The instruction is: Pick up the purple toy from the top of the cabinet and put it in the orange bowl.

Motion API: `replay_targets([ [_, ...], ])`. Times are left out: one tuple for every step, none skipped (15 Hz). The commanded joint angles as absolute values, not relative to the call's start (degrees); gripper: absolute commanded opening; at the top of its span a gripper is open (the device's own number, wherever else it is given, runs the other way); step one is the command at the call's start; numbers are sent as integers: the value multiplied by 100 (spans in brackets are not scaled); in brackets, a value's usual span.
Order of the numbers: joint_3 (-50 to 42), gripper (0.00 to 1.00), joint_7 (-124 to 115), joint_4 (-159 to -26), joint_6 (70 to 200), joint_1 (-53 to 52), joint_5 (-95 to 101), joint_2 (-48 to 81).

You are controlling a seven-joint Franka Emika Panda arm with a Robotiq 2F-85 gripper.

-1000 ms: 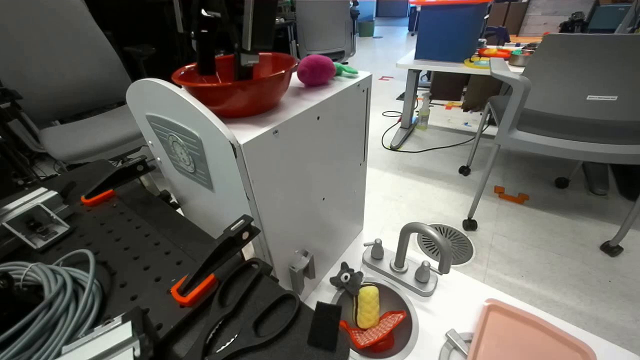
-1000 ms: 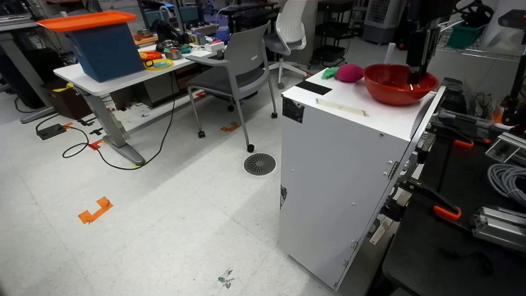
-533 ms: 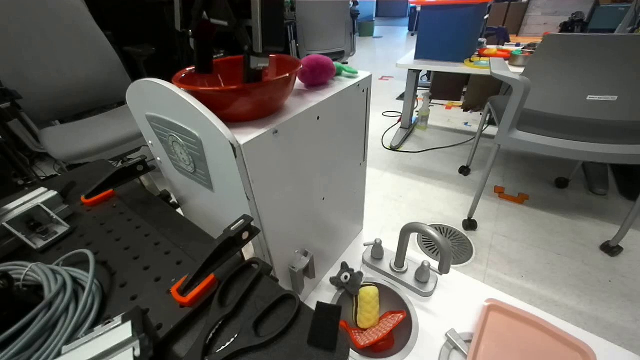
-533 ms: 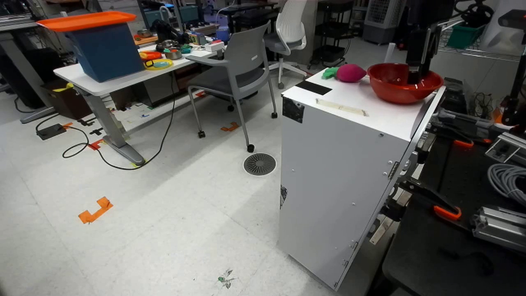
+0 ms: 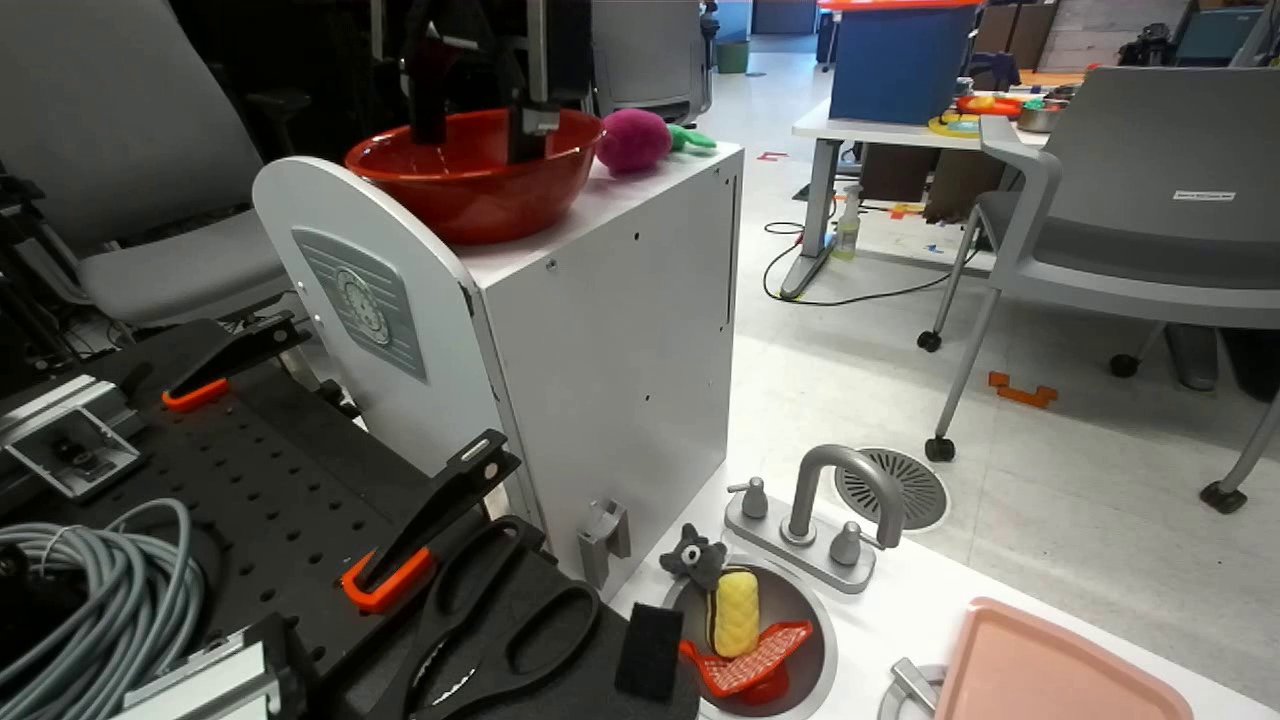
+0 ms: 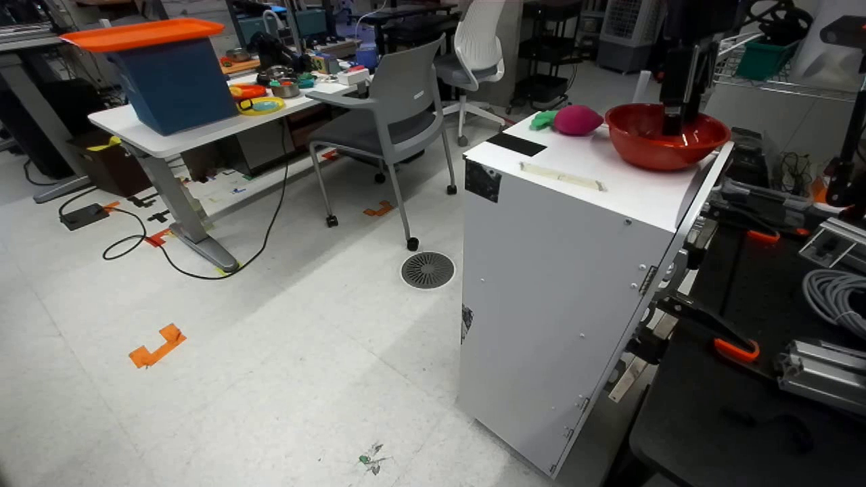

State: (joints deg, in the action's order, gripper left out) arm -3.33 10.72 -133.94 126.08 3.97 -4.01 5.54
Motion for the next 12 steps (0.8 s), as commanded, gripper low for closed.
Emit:
replay_targets([
  [-317,100,1146,-13103,12526,412,-391,667],
  [-308,100,1152,-13044,12516,404,-381,684],
  [-299,100,1162,-12995,12511,398,-378,701],
  [-280,100,1182,-12944,12502,385,-379,728],
  [-257,100,1208,-12901,12490,370,-380,758],
  [-227,100,1225,-12861,12476,351,-374,790],
  [-196,100,1247,-12837,12477,332,-372,815],
  [-160,100,1265,-12812,12471,313,-375,833],
  [-130,100,1288,-12790,12468,294,-367,858],
  [-97,100,1296,-12765,12452,273,-352,876],
  [-71,100,1301,-12748,12455,257,-342,892],
  [-47,100,1305,-12749,12459,235,-332,886],
])
